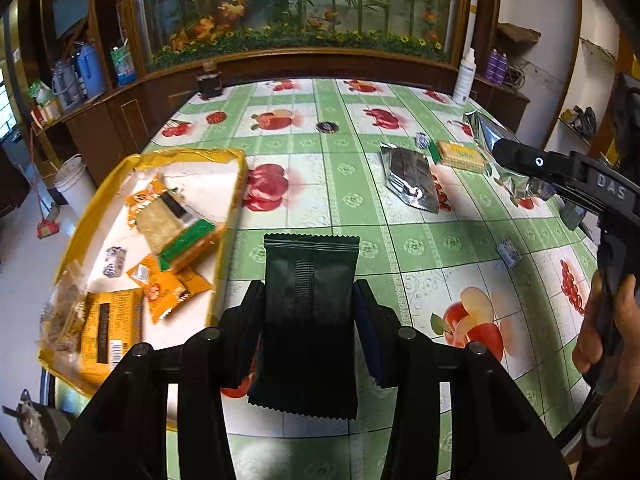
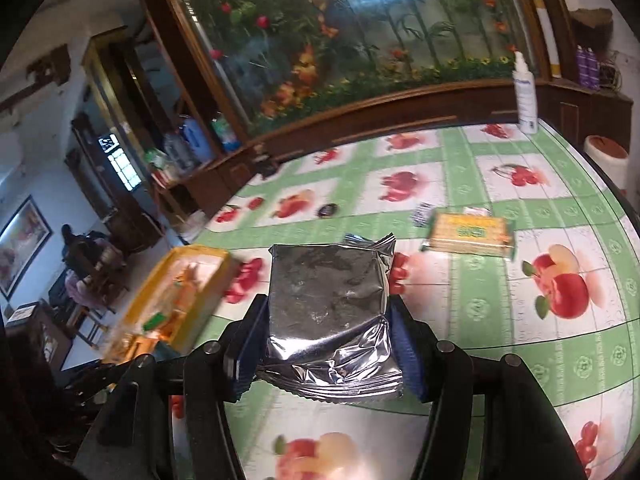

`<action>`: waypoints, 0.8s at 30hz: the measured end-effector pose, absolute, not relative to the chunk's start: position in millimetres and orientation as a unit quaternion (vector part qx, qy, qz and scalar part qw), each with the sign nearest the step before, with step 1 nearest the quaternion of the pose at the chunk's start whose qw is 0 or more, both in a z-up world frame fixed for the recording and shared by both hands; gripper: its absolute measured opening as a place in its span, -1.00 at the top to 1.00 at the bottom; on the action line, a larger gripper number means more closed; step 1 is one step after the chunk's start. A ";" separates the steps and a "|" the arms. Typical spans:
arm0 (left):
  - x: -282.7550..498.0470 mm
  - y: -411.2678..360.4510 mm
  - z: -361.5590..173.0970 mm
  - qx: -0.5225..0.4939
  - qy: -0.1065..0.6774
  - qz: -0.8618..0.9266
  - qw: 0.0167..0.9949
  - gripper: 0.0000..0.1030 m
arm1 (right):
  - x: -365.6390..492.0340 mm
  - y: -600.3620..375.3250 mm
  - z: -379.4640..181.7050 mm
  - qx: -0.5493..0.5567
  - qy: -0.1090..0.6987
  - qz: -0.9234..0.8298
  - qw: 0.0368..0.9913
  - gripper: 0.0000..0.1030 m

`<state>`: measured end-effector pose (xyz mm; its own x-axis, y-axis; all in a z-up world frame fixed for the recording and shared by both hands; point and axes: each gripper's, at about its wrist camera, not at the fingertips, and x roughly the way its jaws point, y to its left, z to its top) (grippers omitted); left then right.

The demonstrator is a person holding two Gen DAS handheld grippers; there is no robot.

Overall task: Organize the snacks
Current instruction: 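Carry the green packet and silver foil bag over the yellow tray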

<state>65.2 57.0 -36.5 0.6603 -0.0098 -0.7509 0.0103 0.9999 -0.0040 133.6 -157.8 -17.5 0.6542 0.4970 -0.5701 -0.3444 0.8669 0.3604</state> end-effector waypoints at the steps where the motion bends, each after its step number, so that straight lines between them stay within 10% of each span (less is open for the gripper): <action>1: 63.4 59.5 -34.1 -0.001 0.409 -0.002 0.912 0.18 | 130.1 -153.5 -13.9 0.113 0.341 0.240 0.902 -0.16; 24: 40.5 150.4 -30.2 -0.062 0.394 0.076 0.914 0.18 | 102.5 -34.9 -8.8 0.079 0.357 0.350 0.863 -0.15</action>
